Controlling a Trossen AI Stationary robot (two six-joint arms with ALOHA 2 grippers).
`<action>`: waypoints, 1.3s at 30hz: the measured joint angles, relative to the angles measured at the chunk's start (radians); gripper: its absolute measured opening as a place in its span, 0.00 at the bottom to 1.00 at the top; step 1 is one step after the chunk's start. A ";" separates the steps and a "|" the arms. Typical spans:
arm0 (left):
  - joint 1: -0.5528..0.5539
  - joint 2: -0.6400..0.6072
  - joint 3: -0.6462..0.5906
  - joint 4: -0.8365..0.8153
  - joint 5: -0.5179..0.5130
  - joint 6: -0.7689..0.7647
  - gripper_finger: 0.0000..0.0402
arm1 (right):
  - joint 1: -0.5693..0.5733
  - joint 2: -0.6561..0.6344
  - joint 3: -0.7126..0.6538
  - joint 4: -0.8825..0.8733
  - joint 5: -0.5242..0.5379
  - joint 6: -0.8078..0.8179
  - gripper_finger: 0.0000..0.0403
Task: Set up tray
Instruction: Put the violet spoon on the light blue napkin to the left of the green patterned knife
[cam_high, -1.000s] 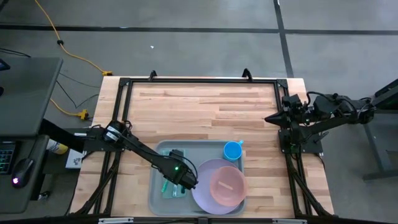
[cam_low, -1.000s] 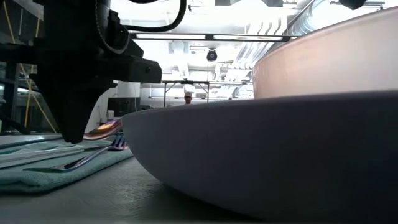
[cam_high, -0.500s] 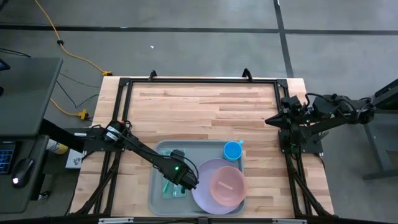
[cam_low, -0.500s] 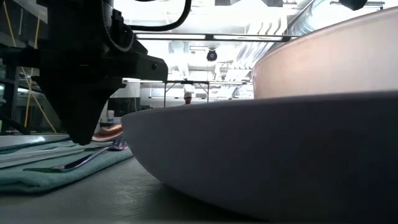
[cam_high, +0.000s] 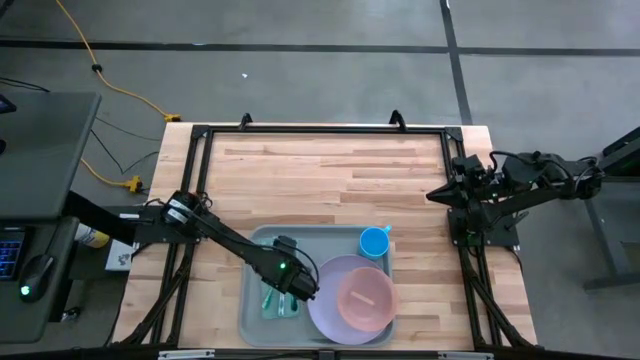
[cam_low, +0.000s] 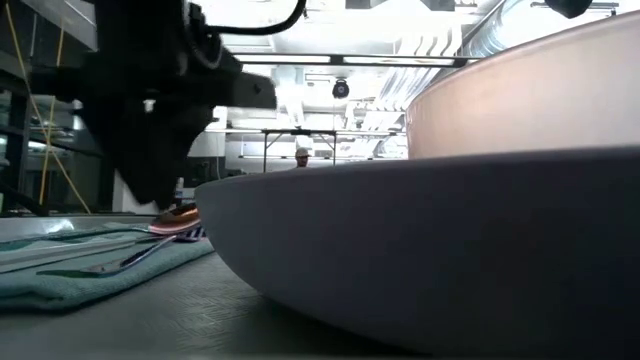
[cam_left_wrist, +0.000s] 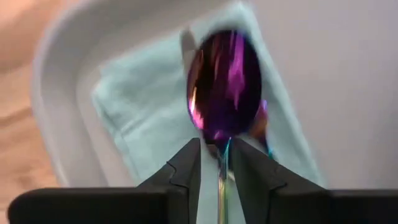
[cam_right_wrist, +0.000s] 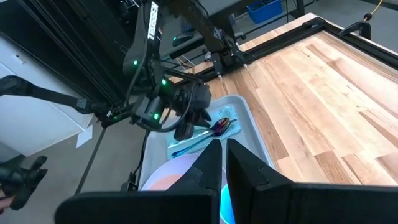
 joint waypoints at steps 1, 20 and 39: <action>0.007 -0.013 0.000 -0.006 -0.012 0.001 0.30 | 0.000 0.000 0.000 0.000 0.000 -0.001 0.00; 0.039 -0.120 0.000 0.204 -0.193 0.230 0.03 | 0.000 0.000 0.000 -0.003 0.062 -0.015 0.00; 0.164 -0.104 -0.026 0.133 -0.064 0.449 0.19 | 0.000 0.000 0.000 0.006 0.068 0.024 0.00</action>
